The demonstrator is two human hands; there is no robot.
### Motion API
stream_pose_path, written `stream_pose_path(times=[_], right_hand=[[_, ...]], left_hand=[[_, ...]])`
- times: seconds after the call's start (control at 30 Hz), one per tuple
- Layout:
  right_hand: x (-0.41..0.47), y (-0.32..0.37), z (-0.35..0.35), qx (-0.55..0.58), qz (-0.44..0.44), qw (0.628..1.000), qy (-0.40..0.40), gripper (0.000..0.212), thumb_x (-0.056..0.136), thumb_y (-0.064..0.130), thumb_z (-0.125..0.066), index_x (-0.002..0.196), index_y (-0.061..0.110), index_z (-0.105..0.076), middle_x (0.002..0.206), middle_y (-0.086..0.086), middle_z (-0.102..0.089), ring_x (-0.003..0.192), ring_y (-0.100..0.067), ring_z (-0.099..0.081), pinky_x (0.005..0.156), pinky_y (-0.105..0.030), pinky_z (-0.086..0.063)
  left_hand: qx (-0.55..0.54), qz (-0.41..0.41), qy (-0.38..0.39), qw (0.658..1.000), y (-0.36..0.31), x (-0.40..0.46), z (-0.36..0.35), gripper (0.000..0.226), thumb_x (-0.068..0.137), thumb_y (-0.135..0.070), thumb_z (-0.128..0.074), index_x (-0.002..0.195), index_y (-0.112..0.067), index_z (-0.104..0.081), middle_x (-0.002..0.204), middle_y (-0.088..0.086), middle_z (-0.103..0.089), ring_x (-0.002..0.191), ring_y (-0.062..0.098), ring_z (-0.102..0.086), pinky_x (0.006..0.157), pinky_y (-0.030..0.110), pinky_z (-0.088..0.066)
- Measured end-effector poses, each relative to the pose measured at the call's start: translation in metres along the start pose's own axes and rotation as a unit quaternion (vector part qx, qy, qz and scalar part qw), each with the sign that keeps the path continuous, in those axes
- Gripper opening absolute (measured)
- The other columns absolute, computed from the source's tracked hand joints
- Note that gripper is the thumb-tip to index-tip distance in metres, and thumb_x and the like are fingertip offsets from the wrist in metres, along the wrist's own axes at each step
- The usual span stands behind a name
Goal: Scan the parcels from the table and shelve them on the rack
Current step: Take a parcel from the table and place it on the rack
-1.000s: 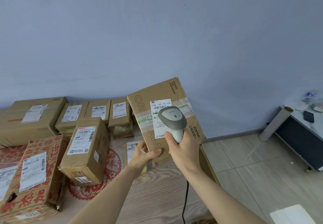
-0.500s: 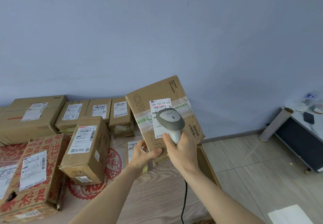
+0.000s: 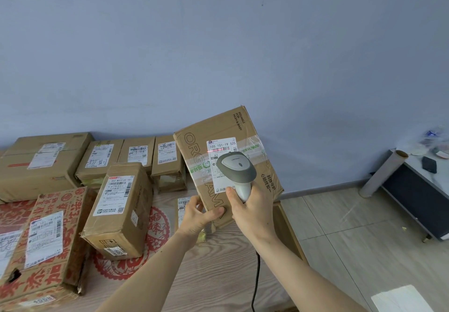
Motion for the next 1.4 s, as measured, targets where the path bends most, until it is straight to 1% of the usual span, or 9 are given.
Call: stream_pose_path(times=[0.43,0.6,0.73,1.0,1.1,1.17,1.23,1.3,1.4], right_hand=[[0.005,-0.003,-0.003,-0.005,-0.002,1.0,-0.009,0.018,0.09,0.026,-0.071,0.082,0.016,-0.06,0.062,0.011,-0.06,0.058,-0.009,-0.065,0.049,-0.018,-0.048],[0.007,0.002,-0.007,0.006,0.005,1.0,0.0,0.016,0.089,0.028,-0.072,0.083,0.02,-0.06,0.066,0.01,-0.064,0.061,-0.012,-0.066,0.055,-0.031,-0.057],[0.009,0.014,-0.015,0.015,0.023,0.999,0.016,0.018,0.089,0.027,-0.072,0.08,0.025,-0.057,0.065,0.009,-0.064,0.061,-0.012,-0.066,0.053,-0.025,-0.052],[0.014,0.042,-0.035,0.066,0.076,0.995,0.024,0.026,0.088,0.035,-0.071,0.072,0.024,-0.055,0.06,0.002,-0.063,0.057,-0.018,-0.066,0.057,-0.043,-0.057],[0.007,0.049,-0.042,0.08,0.09,0.992,0.034,0.028,0.088,0.03,-0.075,0.07,0.023,-0.054,0.058,0.001,-0.062,0.055,-0.014,-0.062,0.058,-0.036,-0.055],[0.002,0.055,-0.046,0.092,0.101,0.99,0.045,0.03,0.087,0.027,-0.076,0.068,0.022,-0.053,0.057,0.002,-0.06,0.056,-0.013,-0.059,0.054,-0.021,-0.048],[-0.005,0.058,-0.054,0.109,0.105,0.986,0.07,0.027,0.088,0.027,-0.075,0.07,0.023,-0.055,0.058,0.002,-0.061,0.054,-0.013,-0.06,0.053,-0.025,-0.049],[-0.011,0.061,-0.061,0.12,0.117,0.982,0.087,0.022,0.087,0.028,-0.075,0.075,0.025,-0.058,0.061,0.003,-0.063,0.056,-0.013,-0.062,0.055,-0.034,-0.053],[-0.021,0.064,-0.073,0.13,0.138,0.976,0.108,0.017,0.087,0.027,-0.076,0.081,0.027,-0.06,0.065,0.008,-0.065,0.061,-0.011,-0.065,0.057,-0.03,-0.052]], left_hand=[[-0.004,0.005,-0.005,1.0,0.0,0.005,0.003,0.099,0.04,-0.039,-0.098,0.125,-0.016,-0.054,0.125,0.008,-0.068,0.124,0.023,-0.059,0.102,0.045,-0.052],[-0.001,-0.007,-0.022,1.0,-0.005,0.002,0.013,0.104,0.036,-0.046,-0.1,0.126,-0.019,-0.055,0.126,0.005,-0.068,0.126,0.022,-0.058,0.106,0.05,-0.048],[0.003,-0.027,-0.047,0.999,-0.017,-0.007,0.027,0.103,0.036,-0.048,-0.1,0.125,-0.019,-0.056,0.123,0.005,-0.07,0.122,0.021,-0.06,0.107,0.052,-0.047],[-0.023,-0.108,-0.109,0.988,-0.064,-0.046,0.068,0.104,0.048,-0.041,-0.101,0.131,-0.006,-0.05,0.125,0.016,-0.068,0.119,0.033,-0.064,0.104,0.058,-0.048],[-0.039,-0.142,-0.132,0.98,-0.087,-0.068,0.083,0.104,0.05,-0.039,-0.1,0.133,-0.005,-0.049,0.126,0.017,-0.067,0.118,0.034,-0.065,0.101,0.053,-0.052],[-0.048,-0.15,-0.154,0.975,-0.097,-0.084,0.093,0.104,0.046,-0.04,-0.099,0.132,-0.008,-0.051,0.124,0.015,-0.069,0.115,0.031,-0.067,0.089,0.041,-0.058],[-0.061,-0.155,-0.187,0.968,-0.101,-0.102,0.106,0.102,0.043,-0.039,-0.098,0.129,-0.011,-0.052,0.121,0.014,-0.071,0.111,0.029,-0.069,0.074,0.031,-0.06],[-0.064,-0.157,-0.224,0.96,-0.101,-0.121,0.122,0.102,0.044,-0.04,-0.098,0.13,-0.012,-0.051,0.12,0.012,-0.071,0.114,0.029,-0.067,0.081,0.035,-0.06],[-0.05,-0.157,-0.252,0.953,-0.098,-0.149,0.142,0.113,0.042,-0.049,-0.099,0.135,-0.01,-0.048,0.123,0.011,-0.07,0.116,0.028,-0.067,0.099,0.05,-0.054]])
Point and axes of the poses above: each hand's wrist, its own x-axis towards the middle knuckle, its own z-axis out of the back of the hand, y = z × x, the point moved 7 cm from there along x, towards the middle knuckle
